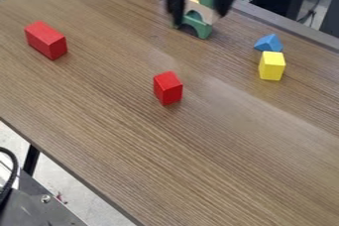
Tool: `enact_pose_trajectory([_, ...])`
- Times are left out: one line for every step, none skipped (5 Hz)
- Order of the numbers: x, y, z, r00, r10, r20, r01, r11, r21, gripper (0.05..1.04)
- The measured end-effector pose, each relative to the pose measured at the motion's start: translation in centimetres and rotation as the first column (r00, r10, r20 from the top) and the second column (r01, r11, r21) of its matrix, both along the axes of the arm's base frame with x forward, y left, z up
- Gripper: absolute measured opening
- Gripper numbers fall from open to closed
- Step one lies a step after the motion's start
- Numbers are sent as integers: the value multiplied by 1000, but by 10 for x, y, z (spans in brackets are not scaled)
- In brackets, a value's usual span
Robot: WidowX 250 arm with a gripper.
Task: Take the red rectangle and put it on top of yellow and green cubes
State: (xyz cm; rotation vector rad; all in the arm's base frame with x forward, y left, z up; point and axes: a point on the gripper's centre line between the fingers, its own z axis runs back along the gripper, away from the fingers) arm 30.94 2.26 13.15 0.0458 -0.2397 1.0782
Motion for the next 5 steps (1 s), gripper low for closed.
enact_pose_trajectory([-16, 18, -12, 998, 58, -33, -58, 998, 7, 998])
enact_pose_trajectory([-30, 42, -22, 989, 129, -65, -128, 992, 21, 999])
enact_pose_trajectory([-37, 57, -32, 984, 163, -65, -162, 986, 26, 998])
enact_pose_trajectory([-43, 74, -44, 979, 203, -20, -202, 979, 29, 999])
enact_pose_trajectory([-40, 90, -44, 960, 275, 46, -276, 961, 29, 998])
